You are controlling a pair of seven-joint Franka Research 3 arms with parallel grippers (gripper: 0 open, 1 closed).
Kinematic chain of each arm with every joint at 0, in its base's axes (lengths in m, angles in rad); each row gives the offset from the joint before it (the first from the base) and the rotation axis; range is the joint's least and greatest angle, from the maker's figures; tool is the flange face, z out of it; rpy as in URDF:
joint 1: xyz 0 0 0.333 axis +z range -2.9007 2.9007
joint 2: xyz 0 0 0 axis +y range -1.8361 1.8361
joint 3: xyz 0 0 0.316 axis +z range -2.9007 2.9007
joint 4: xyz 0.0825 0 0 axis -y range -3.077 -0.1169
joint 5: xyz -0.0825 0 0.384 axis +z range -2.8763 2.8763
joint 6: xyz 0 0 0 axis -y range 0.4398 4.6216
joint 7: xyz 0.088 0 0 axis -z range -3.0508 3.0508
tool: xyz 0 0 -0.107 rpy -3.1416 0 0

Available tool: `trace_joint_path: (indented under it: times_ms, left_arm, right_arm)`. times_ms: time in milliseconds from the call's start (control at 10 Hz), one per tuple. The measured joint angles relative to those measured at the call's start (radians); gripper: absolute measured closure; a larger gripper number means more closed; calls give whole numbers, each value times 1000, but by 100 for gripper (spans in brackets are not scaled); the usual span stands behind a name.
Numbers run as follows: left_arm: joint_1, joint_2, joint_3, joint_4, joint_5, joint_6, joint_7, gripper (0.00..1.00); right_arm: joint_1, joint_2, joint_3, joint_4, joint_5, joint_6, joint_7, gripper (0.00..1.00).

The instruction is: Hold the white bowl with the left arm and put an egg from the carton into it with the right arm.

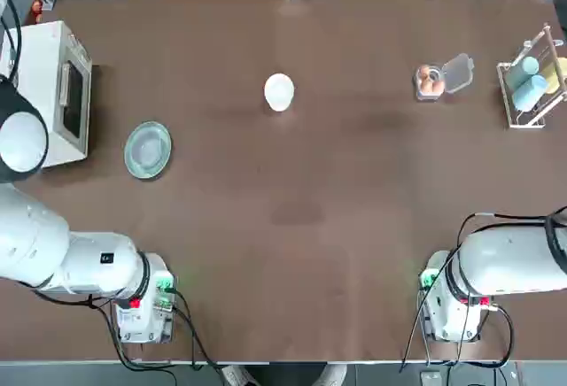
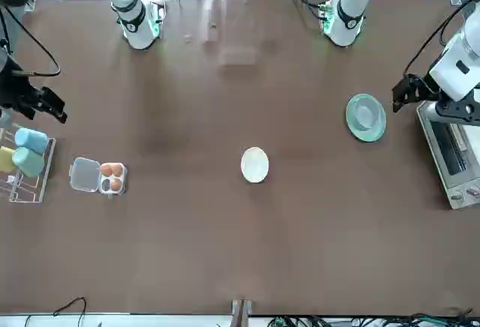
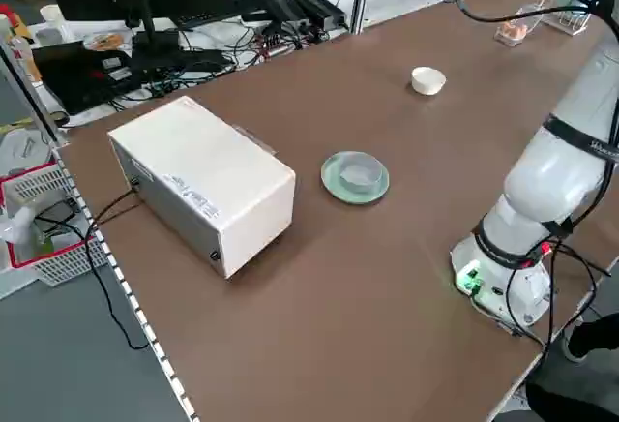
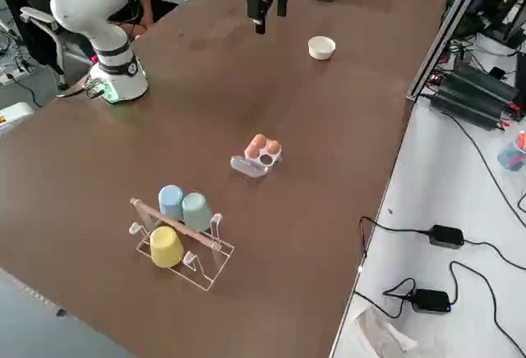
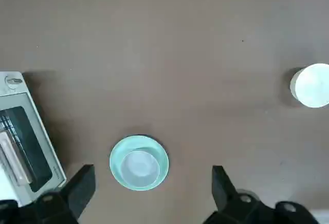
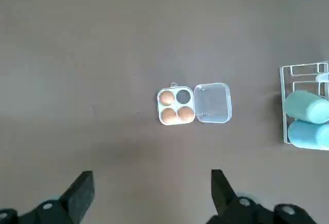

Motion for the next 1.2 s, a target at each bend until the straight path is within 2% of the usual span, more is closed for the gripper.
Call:
trace_joint_path:
  times_ms: [800, 1000, 1200]
  left_arm:
    - [-5, 24, -9, -3, -8, -1, 17, 0]
    - [19, 83, -5, -3, -34, 45, 142, 0]
    - [74, 122, -2, -2, -105, 86, 356, 0]
  right_arm:
    - [-1, 14, -3, -7, 0, 3, 1, 0]
    - [-5, 61, -5, -16, 1, 21, 2, 0]
    - [-6, 140, -5, -21, 1, 63, 2, 0]
